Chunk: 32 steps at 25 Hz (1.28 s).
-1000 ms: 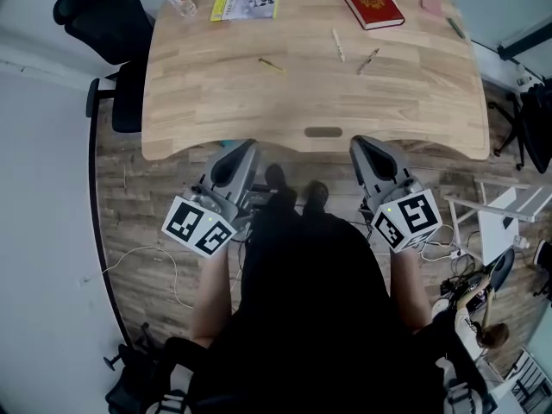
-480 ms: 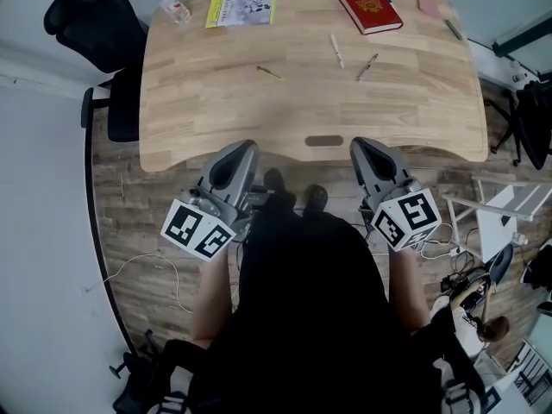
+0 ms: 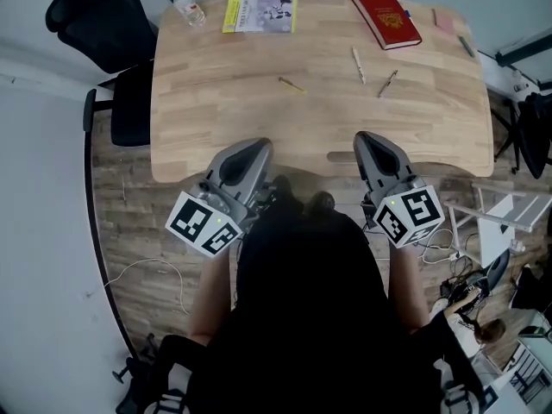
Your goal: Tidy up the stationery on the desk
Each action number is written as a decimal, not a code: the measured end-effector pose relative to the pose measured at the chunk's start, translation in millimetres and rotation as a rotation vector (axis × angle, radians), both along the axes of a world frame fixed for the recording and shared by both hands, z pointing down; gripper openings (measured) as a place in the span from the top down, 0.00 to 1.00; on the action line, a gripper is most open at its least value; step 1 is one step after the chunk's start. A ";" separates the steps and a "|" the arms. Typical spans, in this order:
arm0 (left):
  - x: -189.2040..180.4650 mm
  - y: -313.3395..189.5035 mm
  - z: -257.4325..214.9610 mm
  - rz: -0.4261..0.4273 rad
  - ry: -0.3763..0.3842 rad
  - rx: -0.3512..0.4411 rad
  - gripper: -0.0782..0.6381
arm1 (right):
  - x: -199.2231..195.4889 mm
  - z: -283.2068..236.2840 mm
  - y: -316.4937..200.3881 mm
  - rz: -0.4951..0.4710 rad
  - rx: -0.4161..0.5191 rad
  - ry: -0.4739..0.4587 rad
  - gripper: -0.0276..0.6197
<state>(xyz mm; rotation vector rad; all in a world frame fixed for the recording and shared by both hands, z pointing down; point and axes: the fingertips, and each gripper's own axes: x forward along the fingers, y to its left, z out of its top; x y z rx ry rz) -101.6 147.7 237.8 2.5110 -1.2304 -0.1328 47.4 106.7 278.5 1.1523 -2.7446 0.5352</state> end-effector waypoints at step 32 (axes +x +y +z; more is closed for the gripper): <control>17.4 -99.2 20.6 0.161 0.024 -0.070 0.84 | 43.1 101.0 -124.4 0.228 -0.184 0.189 0.92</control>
